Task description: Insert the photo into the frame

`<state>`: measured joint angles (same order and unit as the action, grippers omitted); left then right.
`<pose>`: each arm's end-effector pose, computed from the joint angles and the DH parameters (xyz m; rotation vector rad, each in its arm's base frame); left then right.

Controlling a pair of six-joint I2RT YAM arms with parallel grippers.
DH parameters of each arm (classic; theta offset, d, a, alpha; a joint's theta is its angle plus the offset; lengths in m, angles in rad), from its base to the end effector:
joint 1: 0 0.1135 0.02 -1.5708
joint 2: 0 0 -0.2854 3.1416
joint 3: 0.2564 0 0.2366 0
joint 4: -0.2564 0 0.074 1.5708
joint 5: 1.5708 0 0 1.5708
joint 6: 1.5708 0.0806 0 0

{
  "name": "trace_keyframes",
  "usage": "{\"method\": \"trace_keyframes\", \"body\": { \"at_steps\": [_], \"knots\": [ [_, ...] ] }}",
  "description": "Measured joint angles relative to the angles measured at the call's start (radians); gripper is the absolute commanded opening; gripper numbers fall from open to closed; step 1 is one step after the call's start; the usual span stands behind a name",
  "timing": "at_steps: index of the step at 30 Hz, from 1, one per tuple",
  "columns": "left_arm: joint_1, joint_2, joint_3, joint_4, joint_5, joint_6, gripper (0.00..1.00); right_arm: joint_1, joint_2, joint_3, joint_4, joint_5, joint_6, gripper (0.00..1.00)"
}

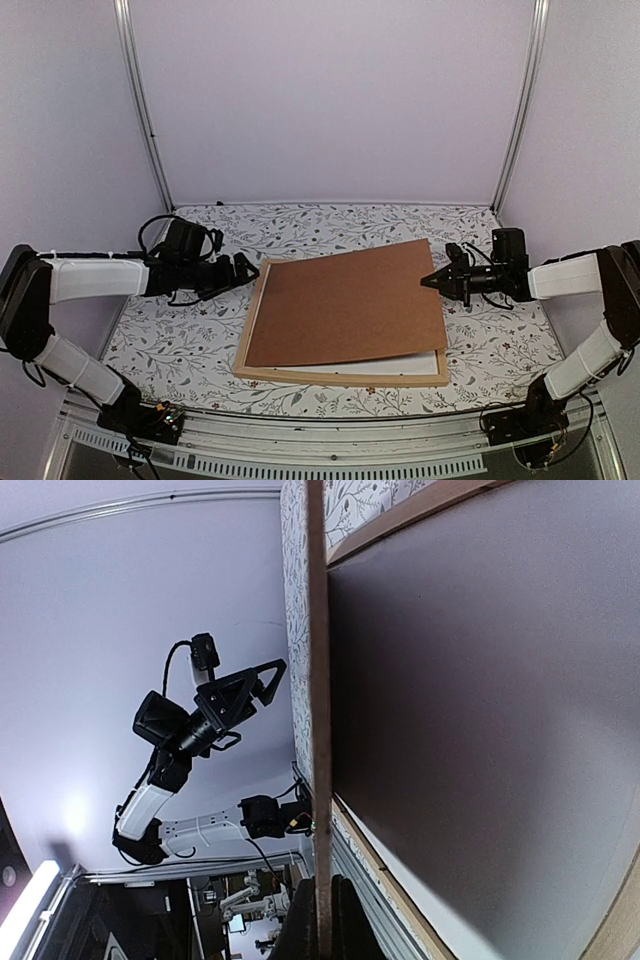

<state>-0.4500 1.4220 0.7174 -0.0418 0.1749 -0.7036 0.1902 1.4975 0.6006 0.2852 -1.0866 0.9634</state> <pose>0.2672 -0.1446 0.1891 -0.2152 2.4262 -0.7592 0.2616 0.1230 0.1927 0.1956 2.3716 1.7931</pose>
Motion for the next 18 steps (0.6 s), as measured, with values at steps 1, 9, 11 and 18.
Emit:
{"method": "trace_keyframes", "body": {
  "at_steps": [1, 9, 11, 18],
  "knots": [
    [-0.002, 0.004, 0.0, 0.001, 0.0, 0.0, 1.0, 0.0, 0.001, 0.0, -0.002, 0.0, -0.004, 0.0],
    [-0.017, 0.016, 0.0, 0.001, 0.0, -0.002, 1.0, 0.001, 0.002, 0.018, -0.046, 0.008, -0.045, 0.0],
    [-0.019, 0.018, 0.0, 0.001, 0.0, -0.003, 1.0, 0.001, 0.002, 0.023, -0.058, 0.011, -0.052, 0.0],
    [-0.027, 0.023, 0.0, 0.003, -0.005, -0.003, 1.0, 0.005, 0.002, 0.029, -0.1, 0.028, -0.085, 0.0]
  ]
}}
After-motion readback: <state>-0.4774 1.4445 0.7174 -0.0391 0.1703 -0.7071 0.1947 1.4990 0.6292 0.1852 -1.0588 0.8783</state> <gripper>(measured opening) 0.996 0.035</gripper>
